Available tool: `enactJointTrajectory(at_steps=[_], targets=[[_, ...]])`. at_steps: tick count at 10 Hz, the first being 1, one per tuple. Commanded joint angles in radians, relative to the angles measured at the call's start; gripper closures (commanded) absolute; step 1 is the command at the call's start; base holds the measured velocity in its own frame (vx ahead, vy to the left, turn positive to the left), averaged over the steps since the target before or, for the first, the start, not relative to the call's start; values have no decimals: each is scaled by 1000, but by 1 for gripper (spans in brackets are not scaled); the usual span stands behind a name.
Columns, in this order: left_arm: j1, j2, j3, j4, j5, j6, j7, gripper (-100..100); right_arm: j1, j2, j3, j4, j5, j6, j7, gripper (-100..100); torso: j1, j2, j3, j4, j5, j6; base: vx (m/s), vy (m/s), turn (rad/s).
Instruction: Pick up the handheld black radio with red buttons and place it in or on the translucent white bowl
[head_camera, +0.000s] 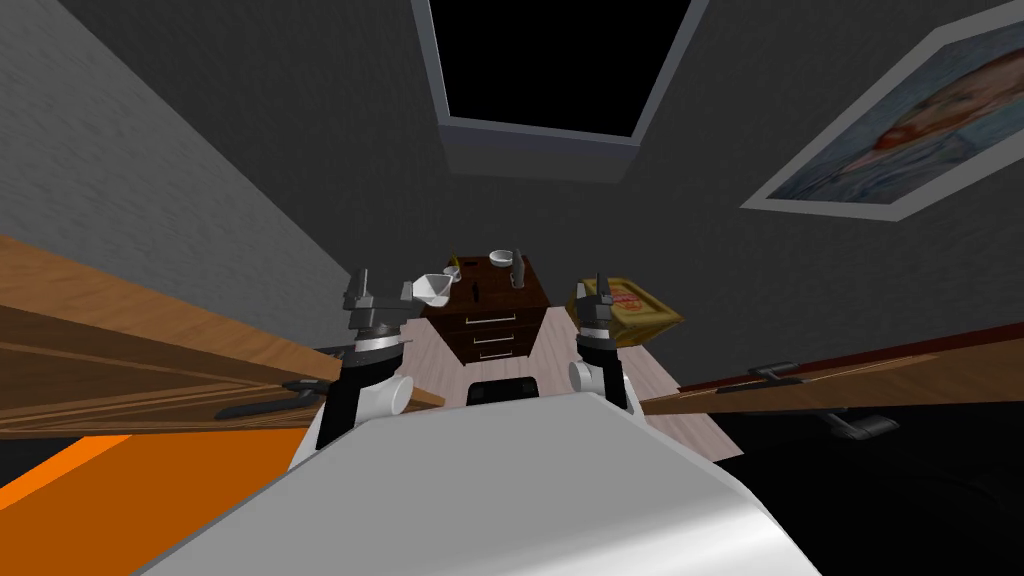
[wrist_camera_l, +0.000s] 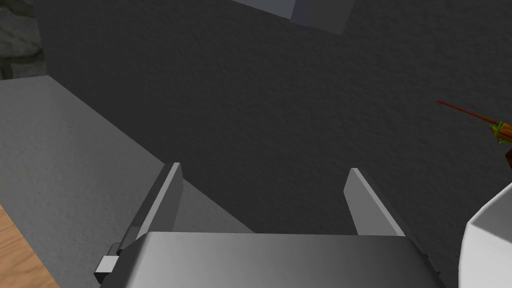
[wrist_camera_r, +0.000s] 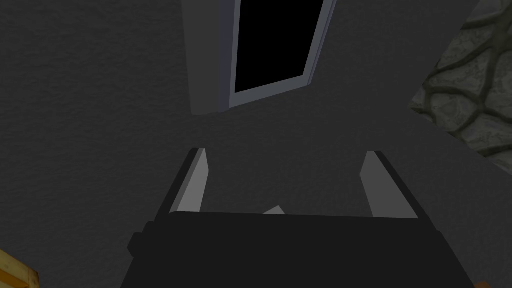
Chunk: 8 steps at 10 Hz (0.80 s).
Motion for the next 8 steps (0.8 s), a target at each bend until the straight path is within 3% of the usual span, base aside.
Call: enactJointTrajectory(at_steps=[1,6,7,8], targets=[[-9,22,3,1,30,42,43,-100,0,0,0,0,0,0,0,0,0,0,0,0,0,0,43,-66,-10],[-42,85,17,20,139,178,185,-100,0,0,0,0,0,0,0,0,-1,0,0,0,0,0,40,-71,-13],[-42,85,17,20,139,178,192,-100,0,0,0,0,0,0,0,0,-1,-1,-1,0,0,0,47,-55,-1],[-49,97,21,25,163,208,226,-100,0,0,0,0,0,0,0,0,0,-1,0,0,0,0,34,-50,-9]])
